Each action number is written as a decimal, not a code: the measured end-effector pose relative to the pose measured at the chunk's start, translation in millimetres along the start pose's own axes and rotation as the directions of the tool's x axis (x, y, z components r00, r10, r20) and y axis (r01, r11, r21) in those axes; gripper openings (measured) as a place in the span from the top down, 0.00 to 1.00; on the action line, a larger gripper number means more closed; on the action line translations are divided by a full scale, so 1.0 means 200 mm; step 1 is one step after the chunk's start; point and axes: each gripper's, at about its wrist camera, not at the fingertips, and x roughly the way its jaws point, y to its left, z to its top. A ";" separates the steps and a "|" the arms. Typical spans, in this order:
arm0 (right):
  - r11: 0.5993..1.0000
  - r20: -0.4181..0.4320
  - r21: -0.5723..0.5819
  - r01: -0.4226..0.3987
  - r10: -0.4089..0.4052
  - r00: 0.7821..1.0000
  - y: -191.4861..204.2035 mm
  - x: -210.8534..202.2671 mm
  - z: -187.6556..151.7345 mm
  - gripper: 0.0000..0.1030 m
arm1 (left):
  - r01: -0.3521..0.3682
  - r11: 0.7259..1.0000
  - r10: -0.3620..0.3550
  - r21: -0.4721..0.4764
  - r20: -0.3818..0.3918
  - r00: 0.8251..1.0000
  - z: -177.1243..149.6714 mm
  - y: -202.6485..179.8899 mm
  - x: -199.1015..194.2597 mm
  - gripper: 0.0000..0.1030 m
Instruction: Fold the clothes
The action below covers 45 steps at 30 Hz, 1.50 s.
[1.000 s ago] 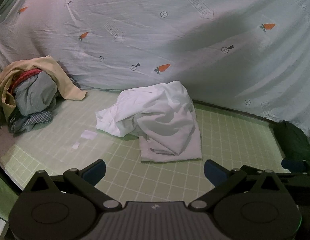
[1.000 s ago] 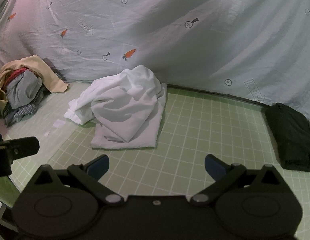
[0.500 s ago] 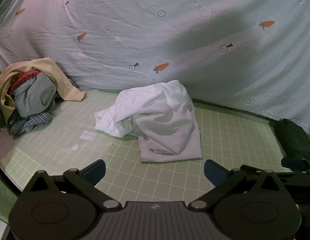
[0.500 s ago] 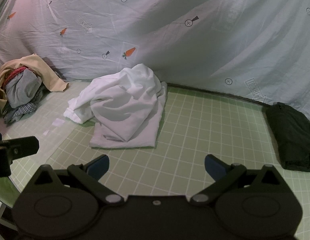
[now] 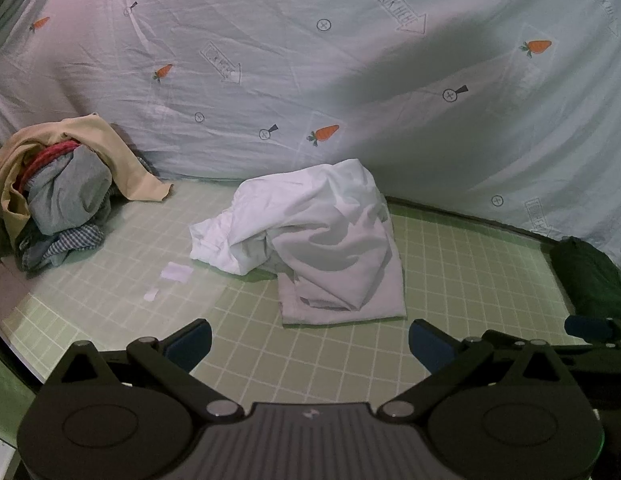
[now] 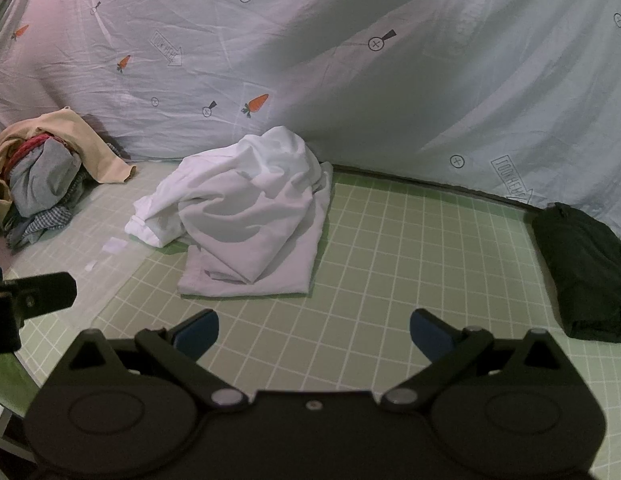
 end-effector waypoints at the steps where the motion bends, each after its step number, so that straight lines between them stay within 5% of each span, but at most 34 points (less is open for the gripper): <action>1: 1.000 0.000 0.000 0.001 -0.001 1.000 0.00 0.00 0.00 0.00 | 0.001 1.000 -0.001 0.000 0.000 1.000 0.00 0.00 0.00 0.00; 22: 1.000 0.009 -0.016 0.002 -0.001 1.000 0.02 0.01 0.00 0.00 | -0.014 1.000 0.014 -0.017 -0.023 1.000 -0.03 0.03 0.01 0.00; 31: 1.000 0.112 -0.017 0.017 -0.015 0.994 0.12 0.04 0.06 0.00 | -0.036 0.999 0.037 0.038 -0.010 0.999 0.05 0.15 0.09 0.00; 45: 0.990 0.063 0.081 0.113 -0.118 0.991 0.37 0.36 0.14 0.00 | 0.077 0.995 -0.083 -0.059 -0.121 0.989 0.26 0.66 0.48 0.00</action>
